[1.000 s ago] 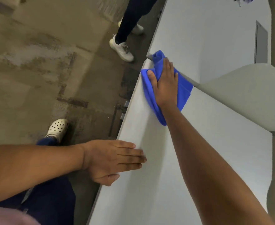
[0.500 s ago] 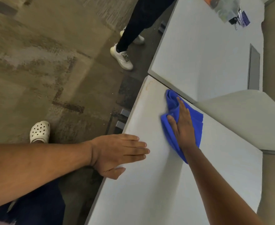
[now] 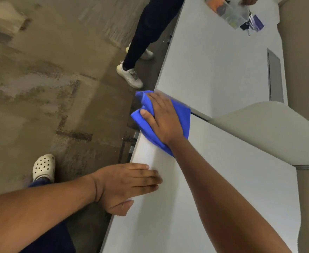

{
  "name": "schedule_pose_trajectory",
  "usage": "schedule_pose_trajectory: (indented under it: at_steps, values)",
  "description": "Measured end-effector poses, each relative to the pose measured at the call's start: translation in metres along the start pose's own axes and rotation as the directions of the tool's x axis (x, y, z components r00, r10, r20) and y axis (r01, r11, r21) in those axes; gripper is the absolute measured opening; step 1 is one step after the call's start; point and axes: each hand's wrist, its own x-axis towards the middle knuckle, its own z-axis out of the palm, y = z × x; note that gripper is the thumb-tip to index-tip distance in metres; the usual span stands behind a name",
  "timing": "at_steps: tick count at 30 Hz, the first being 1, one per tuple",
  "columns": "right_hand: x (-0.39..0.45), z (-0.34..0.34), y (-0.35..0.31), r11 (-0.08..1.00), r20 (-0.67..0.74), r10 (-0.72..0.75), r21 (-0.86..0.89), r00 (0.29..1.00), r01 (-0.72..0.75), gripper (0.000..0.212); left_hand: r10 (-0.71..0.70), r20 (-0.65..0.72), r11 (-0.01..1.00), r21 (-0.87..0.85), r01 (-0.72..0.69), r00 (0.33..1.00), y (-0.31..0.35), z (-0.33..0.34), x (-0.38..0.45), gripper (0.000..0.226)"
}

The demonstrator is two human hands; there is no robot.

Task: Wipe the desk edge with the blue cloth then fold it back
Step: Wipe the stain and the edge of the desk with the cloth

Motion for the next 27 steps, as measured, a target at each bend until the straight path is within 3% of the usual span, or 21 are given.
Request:
schedule_pose_trajectory:
  at_steps: [2, 7, 12, 17, 22, 27]
  values:
    - [-0.014, -0.006, 0.017, 0.999, 0.001, 0.015, 0.047, 1.000, -0.016, 0.062, -0.001, 0.026, 1.000, 0.021, 0.000, 1.000, -0.001, -0.001, 0.001, 0.080]
    - [-0.048, -0.019, 0.066, 0.949, -0.051, 0.311, 0.068, 0.949, -0.307, 0.064, -0.011, 0.048, 1.000, 0.024, 0.010, 0.999, -0.001, -0.003, 0.002, 0.081]
    - [-0.038, -0.006, 0.051, 0.904, -0.096, 0.427, 0.044, 0.899, -0.425, 0.067, -0.016, 0.120, 1.000, 0.018, 0.013, 0.993, 0.000, -0.003, 0.002, 0.077]
    - [0.001, 0.004, 0.011, 0.968, -0.038, 0.246, -0.039, 0.968, -0.248, 0.065, -0.023, 0.043, 1.000, -0.010, 0.024, 0.999, 0.000, -0.002, 0.002, 0.079]
    - [0.018, 0.019, -0.031, 0.982, 0.080, -0.070, -0.172, 0.994, 0.083, 0.068, -0.010, 0.028, 1.000, 0.016, 0.010, 1.000, 0.003, -0.007, 0.005, 0.083]
    - [-0.028, 0.019, -0.024, 0.999, -0.001, -0.032, 0.018, 0.999, 0.032, 0.059, -0.033, 0.054, 0.999, 0.041, 0.031, 0.998, 0.004, -0.012, 0.004, 0.084]
